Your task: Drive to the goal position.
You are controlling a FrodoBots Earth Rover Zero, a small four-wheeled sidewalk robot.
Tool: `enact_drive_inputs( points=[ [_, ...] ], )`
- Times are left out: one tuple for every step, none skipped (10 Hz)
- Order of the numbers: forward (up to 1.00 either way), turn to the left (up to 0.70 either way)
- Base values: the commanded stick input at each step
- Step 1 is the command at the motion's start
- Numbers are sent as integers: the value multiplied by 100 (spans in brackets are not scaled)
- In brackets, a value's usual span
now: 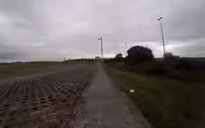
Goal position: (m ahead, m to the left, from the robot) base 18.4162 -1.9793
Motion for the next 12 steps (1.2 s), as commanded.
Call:
enact_drive_inputs(
  points=[
    [70,0],
    [70,0],
    [70,0],
    [70,0],
    [70,0],
    [70,0],
    [70,0],
    [70,0],
    [70,0],
    [70,0],
    [70,0],
    [70,0]
  ],
)
